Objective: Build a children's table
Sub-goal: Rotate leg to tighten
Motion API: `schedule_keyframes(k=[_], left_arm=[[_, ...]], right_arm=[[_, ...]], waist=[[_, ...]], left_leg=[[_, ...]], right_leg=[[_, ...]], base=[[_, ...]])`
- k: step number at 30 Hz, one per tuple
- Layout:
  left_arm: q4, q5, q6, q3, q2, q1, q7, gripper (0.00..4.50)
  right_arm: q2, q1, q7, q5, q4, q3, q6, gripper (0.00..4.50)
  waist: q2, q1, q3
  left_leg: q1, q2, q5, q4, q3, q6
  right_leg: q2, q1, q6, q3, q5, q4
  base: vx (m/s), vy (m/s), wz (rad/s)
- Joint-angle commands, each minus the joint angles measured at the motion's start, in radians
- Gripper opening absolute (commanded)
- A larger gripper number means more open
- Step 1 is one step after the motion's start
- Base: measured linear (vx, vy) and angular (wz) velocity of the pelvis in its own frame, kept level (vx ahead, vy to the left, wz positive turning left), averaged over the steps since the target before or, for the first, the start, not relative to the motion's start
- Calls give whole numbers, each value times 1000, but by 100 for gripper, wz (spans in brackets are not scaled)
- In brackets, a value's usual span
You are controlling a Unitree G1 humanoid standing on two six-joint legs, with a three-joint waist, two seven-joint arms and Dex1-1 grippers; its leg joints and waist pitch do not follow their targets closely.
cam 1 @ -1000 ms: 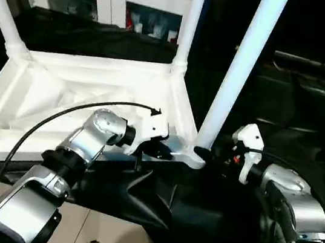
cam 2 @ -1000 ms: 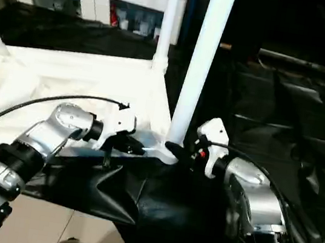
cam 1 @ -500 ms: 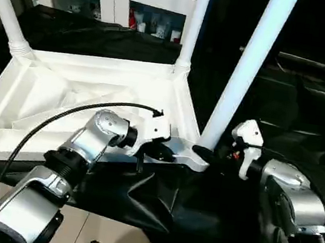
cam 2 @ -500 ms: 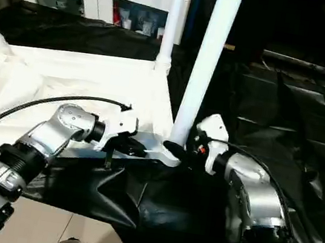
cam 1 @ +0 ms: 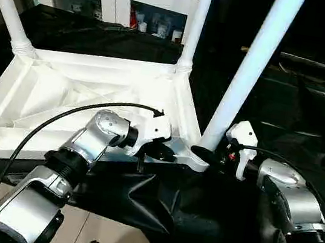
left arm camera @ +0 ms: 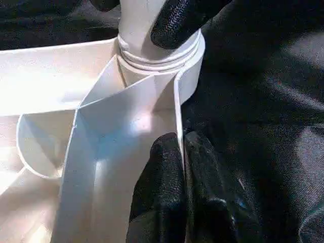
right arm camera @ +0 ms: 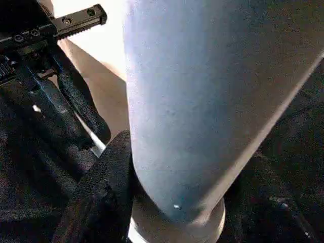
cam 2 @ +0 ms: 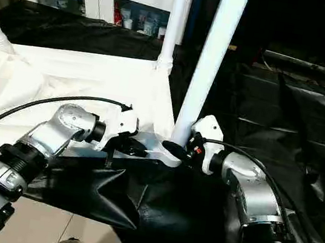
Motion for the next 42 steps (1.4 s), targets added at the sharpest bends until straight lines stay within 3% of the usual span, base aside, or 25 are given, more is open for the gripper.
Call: schedule_keyframes(k=[1,7,11,16,18,19,20,24,30,33,37,38,39,42], left_arm=[[-14,-5,-29,11,-9,-44,1,0],[-11,-4,-27,12,-14,-44,10,0],[25,1,-3,34,-34,-64,87,0],[129,26,35,72,-91,-113,289,0],[181,26,78,98,-138,-143,409,0],[211,22,102,113,-169,-162,476,0],[244,17,121,126,-201,-183,545,0],[295,16,115,132,-248,-210,610,0],[325,35,75,119,-270,-220,591,0],[326,36,45,112,-263,-218,563,0],[320,36,8,105,-245,-212,520,0],[317,37,2,103,-241,-210,514,0],[302,33,3,101,-225,-200,482,0],[283,35,-16,87,-199,-182,426,0]], right_arm=[[-21,-15,18,-20,19,3,-7,198],[-20,-7,7,-23,19,1,-5,195],[5,-2,-42,-20,30,-16,-5,195],[102,-31,-277,-62,113,-54,65,195],[169,-64,-424,-65,176,-92,109,195],[209,-89,-517,-72,219,-109,123,195],[250,-117,-612,-80,267,-123,129,195],[313,-165,-689,-83,338,-128,103,195],[362,-216,-697,-81,384,-148,46,195],[363,-225,-668,-55,379,-168,23,264],[334,-231,-617,-47,359,-171,-19,284],[328,-230,-605,-46,349,-169,-22,306],[292,-214,-531,-45,292,-144,-7,306],[216,-162,-392,-44,186,-96,37,330]], waist=[[-4,-6,-92],[-4,-6,-94],[-7,-5,-94],[-11,-12,-94],[-7,-18,-93],[-10,-23,-94],[-10,-28,-94],[-7,-32,-97],[-6,-29,-103],[-11,-29,-104],[-11,-31,-105],[-9,-32,-104],[-2,-30,-104],[-8,-26,-106]], left_leg=[[20,13,-335,-75,3,9],[19,13,-332,-76,2,9],[22,12,-329,-74,4,10],[17,7,-325,-73,2,-3],[21,6,-330,-72,2,-11],[20,5,-332,-71,1,-18],[20,4,-339,-71,1,-18],[17,2,-334,-73,0,-4],[14,3,-305,-74,3,13],[15,4,-297,-74,5,21],[8,5,-280,-75,4,26],[13,6,-283,-74,5,26],[15,5,-286,-74,5,25],[13,6,-264,-72,7,43]], right_leg=[[-37,52,-151,37,-408,-91],[-36,53,-154,36,-394,-89],[-35,51,-155,36,-395,-90],[-35,53,-130,30,-450,-95],[-36,45,-131,31,-463,-96],[-35,48,-126,28,-474,-97],[-35,46,-123,26,-482,-101],[-34,51,-117,26,-443,-104],[-31,56,-139,31,-345,-92],[-31,57,-152,32,-321,-89],[-32,63,-157,32,-305,-84],[-32,60,-163,33,-299,-85],[-31,60,-167,33,-294,-85],[-29,66,-178,36,-235,-79]], base=[[0,0,0],[0,0,0],[0,0,0],[0,0,0],[0,0,0],[0,0,0],[0,0,0],[0,0,0],[0,0,0],[0,0,0],[0,0,0],[0,0,0],[0,0,0],[0,0,0]])
